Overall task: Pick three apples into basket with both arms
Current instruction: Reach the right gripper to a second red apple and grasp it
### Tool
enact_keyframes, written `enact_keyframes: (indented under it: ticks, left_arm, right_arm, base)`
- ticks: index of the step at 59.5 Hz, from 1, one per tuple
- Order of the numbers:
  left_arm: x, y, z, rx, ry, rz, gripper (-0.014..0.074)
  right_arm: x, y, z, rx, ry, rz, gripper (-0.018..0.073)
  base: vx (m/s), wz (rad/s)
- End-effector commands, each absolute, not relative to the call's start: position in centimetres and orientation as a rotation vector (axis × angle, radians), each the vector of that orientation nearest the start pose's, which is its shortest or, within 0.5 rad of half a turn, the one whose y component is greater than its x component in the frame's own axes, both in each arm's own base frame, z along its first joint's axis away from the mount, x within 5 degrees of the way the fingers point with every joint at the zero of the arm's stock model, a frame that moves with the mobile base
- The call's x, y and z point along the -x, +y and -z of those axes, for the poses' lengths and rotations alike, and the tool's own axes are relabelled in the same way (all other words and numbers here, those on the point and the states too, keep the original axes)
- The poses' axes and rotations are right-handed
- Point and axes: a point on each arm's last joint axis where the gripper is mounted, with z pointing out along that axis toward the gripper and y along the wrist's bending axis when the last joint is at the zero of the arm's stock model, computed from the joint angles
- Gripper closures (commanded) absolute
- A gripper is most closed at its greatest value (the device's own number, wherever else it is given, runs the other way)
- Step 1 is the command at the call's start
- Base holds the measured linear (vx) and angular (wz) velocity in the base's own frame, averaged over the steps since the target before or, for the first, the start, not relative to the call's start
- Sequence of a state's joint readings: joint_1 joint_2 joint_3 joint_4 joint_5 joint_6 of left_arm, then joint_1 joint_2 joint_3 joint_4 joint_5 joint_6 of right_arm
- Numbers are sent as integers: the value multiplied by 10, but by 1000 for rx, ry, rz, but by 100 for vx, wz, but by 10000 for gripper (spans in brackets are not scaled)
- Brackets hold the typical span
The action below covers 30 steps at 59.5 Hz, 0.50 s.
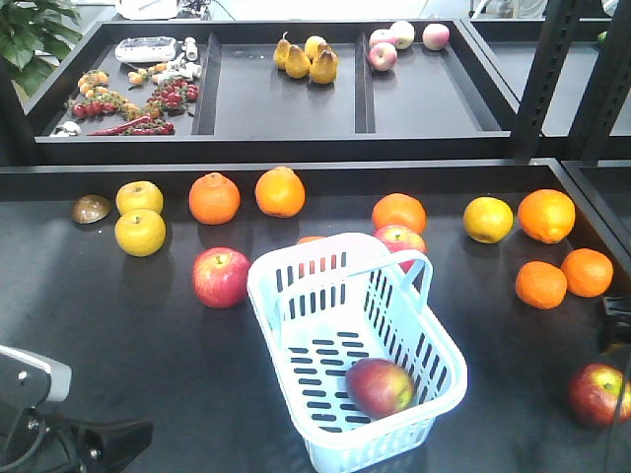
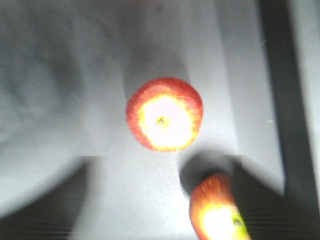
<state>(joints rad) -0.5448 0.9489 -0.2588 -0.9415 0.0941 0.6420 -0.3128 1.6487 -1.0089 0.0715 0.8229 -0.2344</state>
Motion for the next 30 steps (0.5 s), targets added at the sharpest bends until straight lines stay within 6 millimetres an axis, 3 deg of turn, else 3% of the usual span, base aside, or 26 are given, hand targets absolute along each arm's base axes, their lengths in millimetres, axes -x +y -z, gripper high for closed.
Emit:
enact_keyframes:
  ticks: [1,14,30]
  left_arm:
    - [-135,-88,-203,-283,2216,537,603]
    - [-135,-88,-203,-284,2215,536,603]
    - [-135,-88,-203,-284,2214,535,603]
  right_arm:
    - [-304,-95,-210,-184,2854,20,-167]
    - [-326,-103,-197,-185,2873,15,-115]
    - [-335,-106,-170,-179,2958,-7,-53]
  base:
    - [0,0]
    - [0,0]
    - [0,0]
